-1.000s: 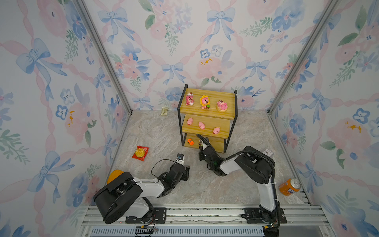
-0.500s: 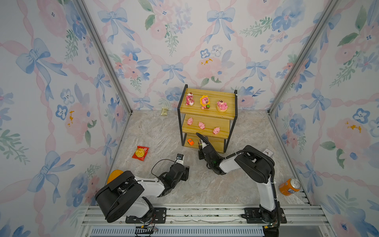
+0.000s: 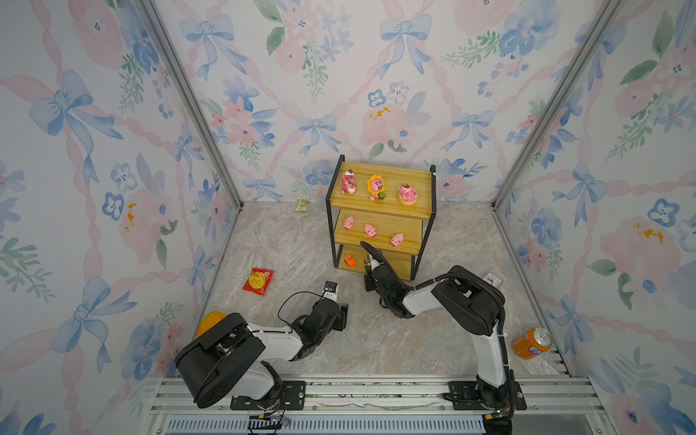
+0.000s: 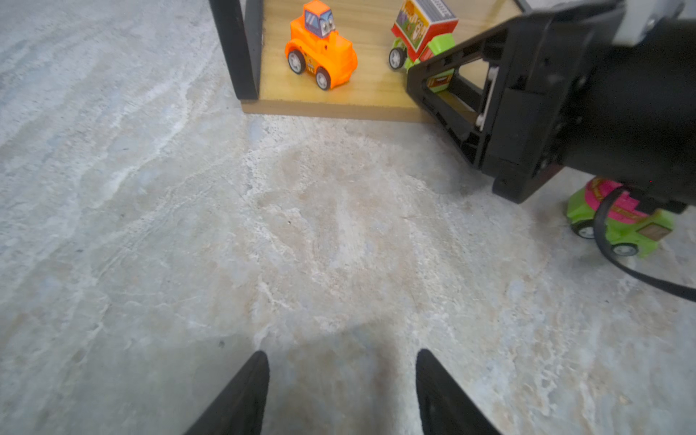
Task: Place and organize the plastic toys onto the shelf
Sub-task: 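Lower the truck onto the board and open the right gripper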
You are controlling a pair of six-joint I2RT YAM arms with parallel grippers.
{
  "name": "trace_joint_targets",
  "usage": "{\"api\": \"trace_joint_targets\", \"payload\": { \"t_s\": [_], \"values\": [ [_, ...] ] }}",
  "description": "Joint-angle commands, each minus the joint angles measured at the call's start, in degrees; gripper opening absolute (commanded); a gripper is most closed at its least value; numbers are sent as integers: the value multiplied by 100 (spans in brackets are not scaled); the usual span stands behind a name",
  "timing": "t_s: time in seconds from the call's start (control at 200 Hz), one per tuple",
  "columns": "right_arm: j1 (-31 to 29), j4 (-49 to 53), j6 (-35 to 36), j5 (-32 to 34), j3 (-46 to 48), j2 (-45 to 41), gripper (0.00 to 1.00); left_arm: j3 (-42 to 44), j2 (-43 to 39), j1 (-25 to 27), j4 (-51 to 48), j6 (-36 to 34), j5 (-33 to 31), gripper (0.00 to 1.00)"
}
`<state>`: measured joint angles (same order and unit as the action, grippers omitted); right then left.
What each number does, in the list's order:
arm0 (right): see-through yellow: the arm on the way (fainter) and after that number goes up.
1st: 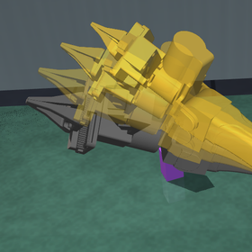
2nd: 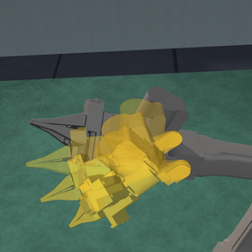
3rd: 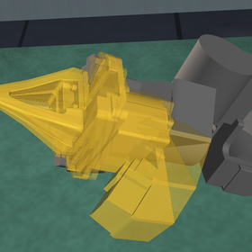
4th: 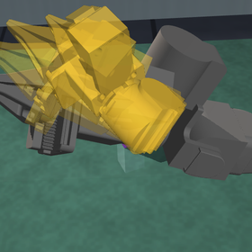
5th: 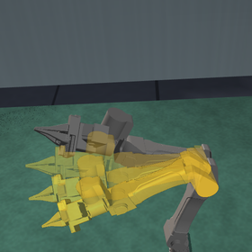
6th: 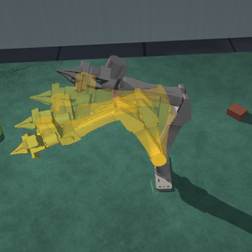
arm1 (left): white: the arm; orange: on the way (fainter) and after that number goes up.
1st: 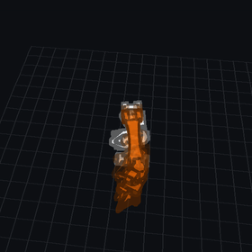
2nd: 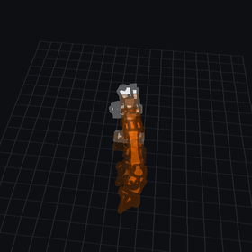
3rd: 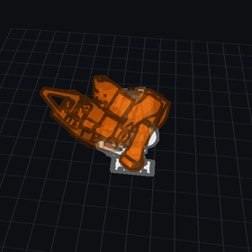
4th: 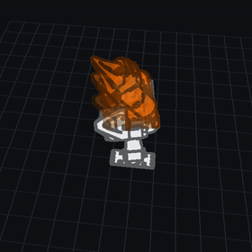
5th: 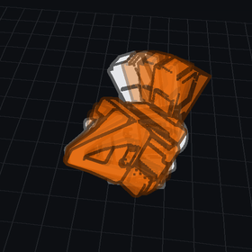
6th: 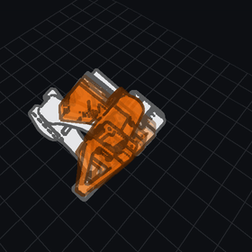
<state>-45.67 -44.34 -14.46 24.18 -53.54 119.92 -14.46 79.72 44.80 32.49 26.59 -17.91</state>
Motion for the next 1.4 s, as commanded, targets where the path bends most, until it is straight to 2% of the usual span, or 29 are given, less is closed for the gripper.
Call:
{"api": "trace_joint_targets", "payload": {
  "t_s": [0.0,0.785,0.91,0.995,1.075,1.21,1.395],
  "values": [
    [71,246,-57,-45,-148,76,22,-88,95,-50,82,-110,68,63],
    [127,515,-189,-72,-293,110,25,-75,151,-119,139,-124,125,63],
    [123,540,-206,-47,-298,111,28,-74,166,-128,152,-132,146,63],
    [128,529,-206,-32,-289,102,36,-77,174,-138,152,-136,165,63],
    [124,487,-189,-37,-263,97,37,-75,166,-138,156,-138,172,62],
    [108,422,-155,-30,-214,76,45,-65,142,-142,152,-140,168,62],
    [85,333,-77,-11,-135,45,51,-68,123,-139,153,-130,192,62]
  ]
}}
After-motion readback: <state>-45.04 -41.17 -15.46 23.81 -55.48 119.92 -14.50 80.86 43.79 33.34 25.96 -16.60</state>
